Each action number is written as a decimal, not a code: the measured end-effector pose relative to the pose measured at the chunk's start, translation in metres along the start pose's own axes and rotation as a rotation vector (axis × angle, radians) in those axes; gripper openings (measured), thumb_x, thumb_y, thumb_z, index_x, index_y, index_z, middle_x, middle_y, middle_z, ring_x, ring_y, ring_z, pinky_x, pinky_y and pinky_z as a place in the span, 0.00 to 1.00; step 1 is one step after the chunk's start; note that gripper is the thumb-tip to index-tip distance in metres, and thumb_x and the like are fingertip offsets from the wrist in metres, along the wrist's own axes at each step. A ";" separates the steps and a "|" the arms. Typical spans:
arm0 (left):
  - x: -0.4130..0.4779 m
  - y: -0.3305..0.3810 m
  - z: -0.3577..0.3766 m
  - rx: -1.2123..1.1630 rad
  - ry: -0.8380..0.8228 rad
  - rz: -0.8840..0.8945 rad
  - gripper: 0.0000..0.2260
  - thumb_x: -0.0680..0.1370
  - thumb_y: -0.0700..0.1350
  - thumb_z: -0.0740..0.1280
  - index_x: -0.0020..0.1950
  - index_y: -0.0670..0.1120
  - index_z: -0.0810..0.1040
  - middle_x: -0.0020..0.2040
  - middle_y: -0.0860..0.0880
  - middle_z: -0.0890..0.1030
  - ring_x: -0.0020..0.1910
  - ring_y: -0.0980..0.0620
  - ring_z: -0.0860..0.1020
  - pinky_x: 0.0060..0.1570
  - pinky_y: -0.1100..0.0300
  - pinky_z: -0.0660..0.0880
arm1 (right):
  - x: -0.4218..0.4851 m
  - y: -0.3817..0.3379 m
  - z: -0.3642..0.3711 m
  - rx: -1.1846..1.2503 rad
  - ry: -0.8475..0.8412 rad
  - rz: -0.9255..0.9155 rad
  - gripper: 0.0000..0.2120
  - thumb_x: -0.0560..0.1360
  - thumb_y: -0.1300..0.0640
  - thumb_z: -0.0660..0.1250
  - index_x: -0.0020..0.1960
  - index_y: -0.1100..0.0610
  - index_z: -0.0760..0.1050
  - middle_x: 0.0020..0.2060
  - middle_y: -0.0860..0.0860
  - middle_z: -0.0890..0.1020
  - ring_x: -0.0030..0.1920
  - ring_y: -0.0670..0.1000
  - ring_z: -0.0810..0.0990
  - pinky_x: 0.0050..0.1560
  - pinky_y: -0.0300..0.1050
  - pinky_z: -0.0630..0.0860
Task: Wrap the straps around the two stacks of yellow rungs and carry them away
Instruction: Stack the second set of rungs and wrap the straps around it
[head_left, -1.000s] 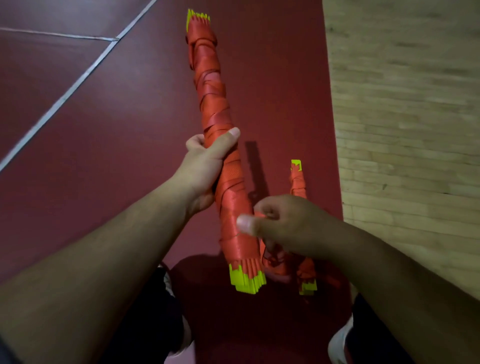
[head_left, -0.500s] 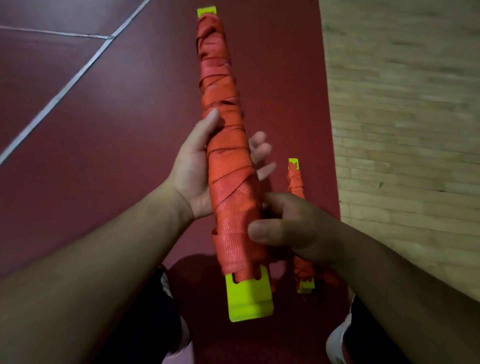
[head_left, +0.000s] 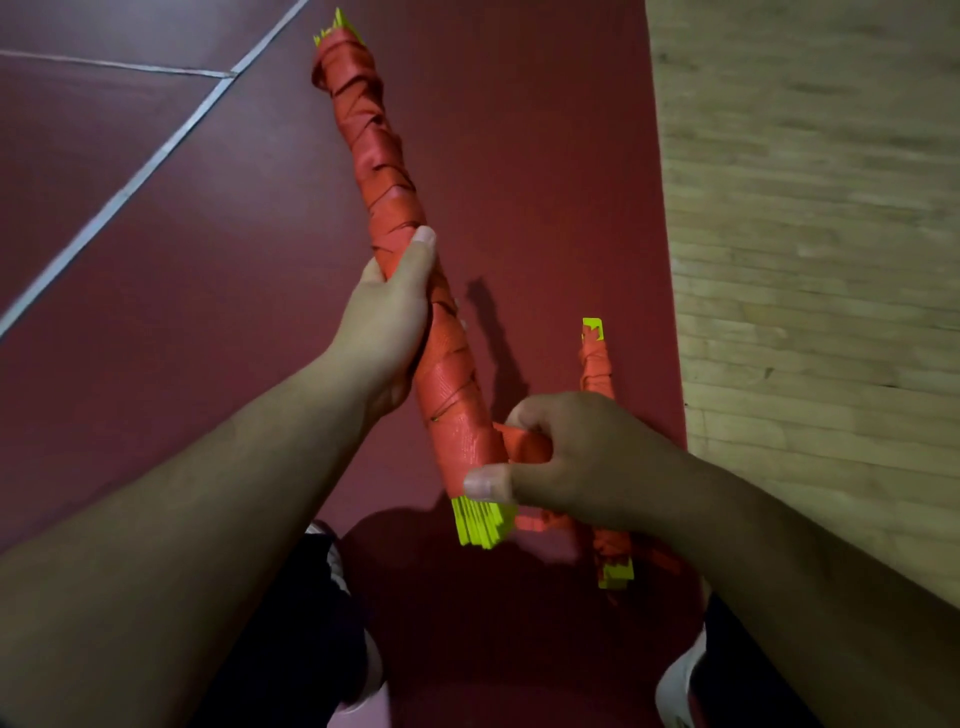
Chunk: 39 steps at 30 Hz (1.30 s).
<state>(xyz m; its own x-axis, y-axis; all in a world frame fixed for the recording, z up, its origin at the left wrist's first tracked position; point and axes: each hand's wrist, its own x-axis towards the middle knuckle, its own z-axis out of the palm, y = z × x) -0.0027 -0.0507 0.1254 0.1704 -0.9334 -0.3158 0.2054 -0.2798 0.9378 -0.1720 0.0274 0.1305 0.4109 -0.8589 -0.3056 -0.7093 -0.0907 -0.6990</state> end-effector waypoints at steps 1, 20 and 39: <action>0.000 -0.001 0.000 0.001 0.002 -0.001 0.12 0.81 0.56 0.64 0.52 0.48 0.73 0.45 0.40 0.77 0.38 0.44 0.79 0.40 0.50 0.81 | 0.000 0.000 0.001 -0.003 0.018 0.013 0.31 0.62 0.27 0.70 0.42 0.56 0.78 0.35 0.53 0.82 0.36 0.52 0.80 0.42 0.56 0.79; -0.005 -0.008 0.004 -0.036 -0.036 -0.045 0.16 0.80 0.55 0.61 0.63 0.52 0.79 0.53 0.40 0.83 0.48 0.42 0.82 0.54 0.38 0.80 | 0.000 0.002 -0.004 0.009 0.060 0.084 0.25 0.60 0.33 0.77 0.42 0.51 0.77 0.33 0.47 0.80 0.34 0.46 0.79 0.40 0.51 0.78; 0.000 0.000 -0.004 -0.334 -0.361 -0.296 0.25 0.81 0.59 0.62 0.36 0.42 0.85 0.37 0.47 0.81 0.35 0.52 0.81 0.40 0.58 0.81 | 0.002 0.012 -0.010 0.491 -0.328 -0.054 0.21 0.73 0.39 0.68 0.48 0.59 0.79 0.33 0.56 0.74 0.30 0.54 0.73 0.30 0.44 0.71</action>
<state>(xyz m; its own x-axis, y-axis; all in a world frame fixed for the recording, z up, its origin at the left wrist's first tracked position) 0.0013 -0.0499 0.1247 -0.2687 -0.8599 -0.4341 0.4974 -0.5098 0.7020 -0.1860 0.0198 0.1282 0.6499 -0.6519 -0.3907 -0.3666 0.1815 -0.9125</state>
